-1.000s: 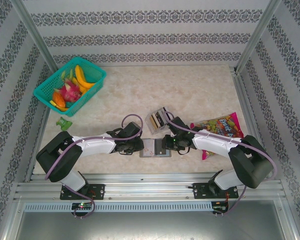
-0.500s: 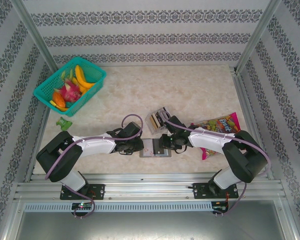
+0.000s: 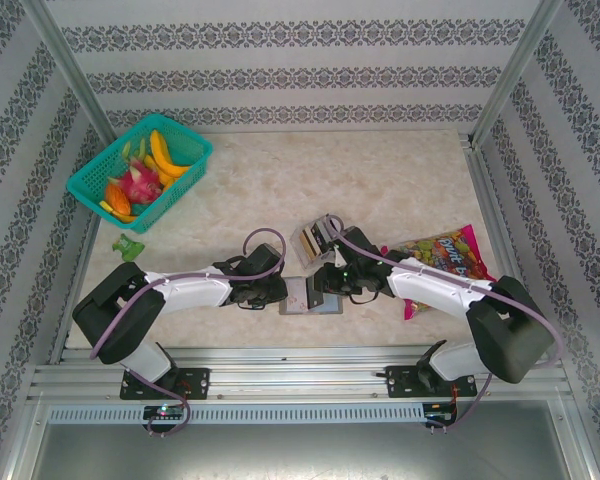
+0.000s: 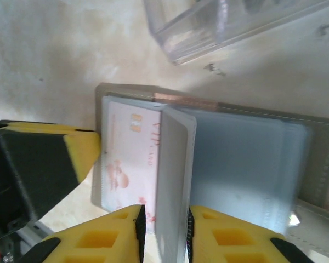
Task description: Put the credit cards into the card holder
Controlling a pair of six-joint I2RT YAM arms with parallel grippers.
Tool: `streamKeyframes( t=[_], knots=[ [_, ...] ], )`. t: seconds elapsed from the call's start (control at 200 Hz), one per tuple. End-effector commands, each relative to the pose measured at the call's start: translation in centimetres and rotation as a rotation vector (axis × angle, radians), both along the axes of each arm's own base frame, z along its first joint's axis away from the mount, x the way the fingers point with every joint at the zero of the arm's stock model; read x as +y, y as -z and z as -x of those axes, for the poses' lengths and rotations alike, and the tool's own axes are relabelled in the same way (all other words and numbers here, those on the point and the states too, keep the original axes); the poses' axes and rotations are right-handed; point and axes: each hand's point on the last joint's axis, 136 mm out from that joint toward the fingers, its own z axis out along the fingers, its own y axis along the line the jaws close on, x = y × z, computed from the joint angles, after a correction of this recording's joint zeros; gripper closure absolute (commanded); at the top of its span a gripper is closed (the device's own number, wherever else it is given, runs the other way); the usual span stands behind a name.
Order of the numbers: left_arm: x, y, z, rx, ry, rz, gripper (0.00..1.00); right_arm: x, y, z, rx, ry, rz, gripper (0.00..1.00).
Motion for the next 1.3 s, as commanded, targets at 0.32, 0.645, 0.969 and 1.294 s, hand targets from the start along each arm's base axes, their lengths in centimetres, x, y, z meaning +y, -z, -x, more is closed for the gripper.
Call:
streamKeyframes(
  t=[0.32, 0.645, 0.969, 1.294],
  knots=[
    [3.1, -2.0, 0.0, -0.063, -0.1, -0.069, 0.81, 6.3, -0.5, -0.3, 0.03, -0.099, -0.116, 0.7],
    [7.0, -3.0, 0.7, -0.107, -0.239, -0.129, 0.77, 6.7, 1.9, -0.4, 0.084, -0.09, -0.091, 0.67],
    [3.6, -7.0, -2.0, -0.204, -0.13, -0.043, 0.7, 0.3, -4.6, -4.9, -0.136, 0.033, -0.035, 0.65],
    [-1.0, -7.8, -9.2, -0.13, -0.173, 0.206, 0.58, -3.3, -5.7, -10.1, -0.247, -0.075, 0.244, 0.71]
  ],
)
